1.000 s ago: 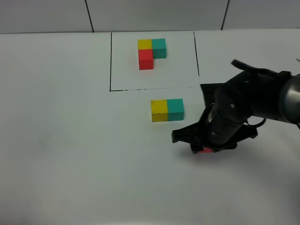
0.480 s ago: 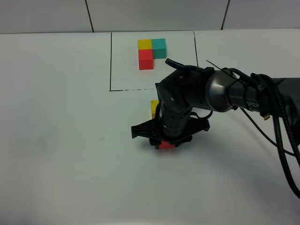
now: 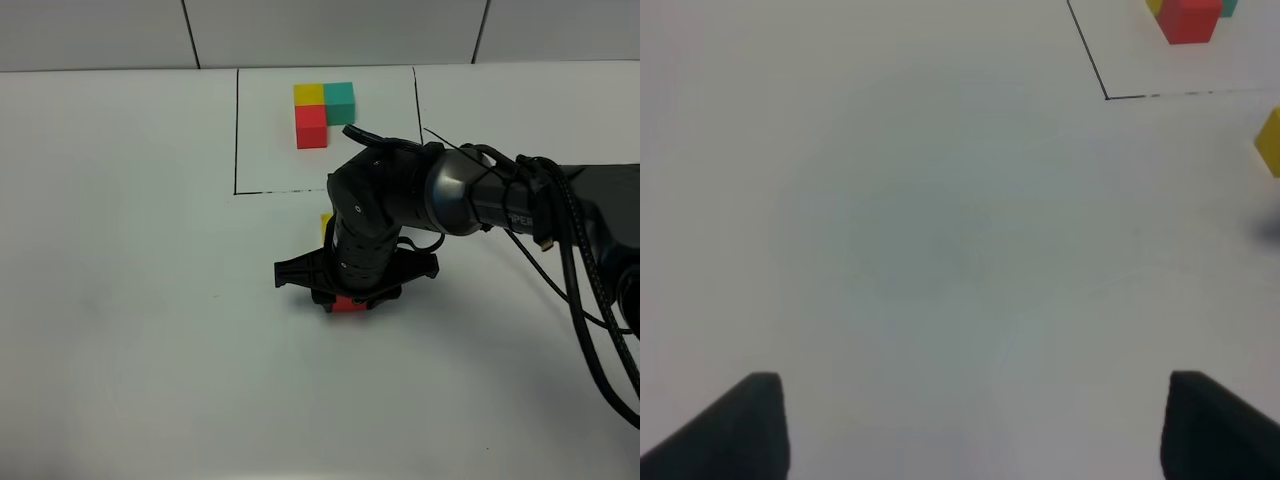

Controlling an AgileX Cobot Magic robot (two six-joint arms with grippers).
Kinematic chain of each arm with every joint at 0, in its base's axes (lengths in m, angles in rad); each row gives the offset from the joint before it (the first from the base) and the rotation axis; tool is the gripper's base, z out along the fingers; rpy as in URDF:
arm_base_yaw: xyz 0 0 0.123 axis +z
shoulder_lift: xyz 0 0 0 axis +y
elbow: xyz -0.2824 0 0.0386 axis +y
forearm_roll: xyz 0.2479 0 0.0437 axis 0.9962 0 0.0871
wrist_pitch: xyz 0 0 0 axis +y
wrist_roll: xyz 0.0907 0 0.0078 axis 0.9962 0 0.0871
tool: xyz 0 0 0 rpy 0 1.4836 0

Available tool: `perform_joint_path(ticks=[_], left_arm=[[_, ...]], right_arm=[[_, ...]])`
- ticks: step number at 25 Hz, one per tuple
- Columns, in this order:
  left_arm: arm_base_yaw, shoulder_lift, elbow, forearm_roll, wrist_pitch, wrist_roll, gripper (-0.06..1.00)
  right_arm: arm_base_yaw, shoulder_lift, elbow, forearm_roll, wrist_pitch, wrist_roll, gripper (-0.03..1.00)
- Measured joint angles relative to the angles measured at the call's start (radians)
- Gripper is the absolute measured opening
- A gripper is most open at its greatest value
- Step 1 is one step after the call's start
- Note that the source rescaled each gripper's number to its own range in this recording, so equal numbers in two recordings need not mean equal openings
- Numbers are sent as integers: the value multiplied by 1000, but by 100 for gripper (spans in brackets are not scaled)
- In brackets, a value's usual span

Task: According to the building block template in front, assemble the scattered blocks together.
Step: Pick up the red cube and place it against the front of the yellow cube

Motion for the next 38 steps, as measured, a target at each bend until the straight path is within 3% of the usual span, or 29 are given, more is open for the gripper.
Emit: perform_joint_path(ticks=[25,38], left_arm=[[0,0,0,0,0,0,70],[0,0,0,0,0,0,70]], right_arm=[[1,37,-23,-19,-25,6,3],[-10,41,-23,-40,-94,29,3]])
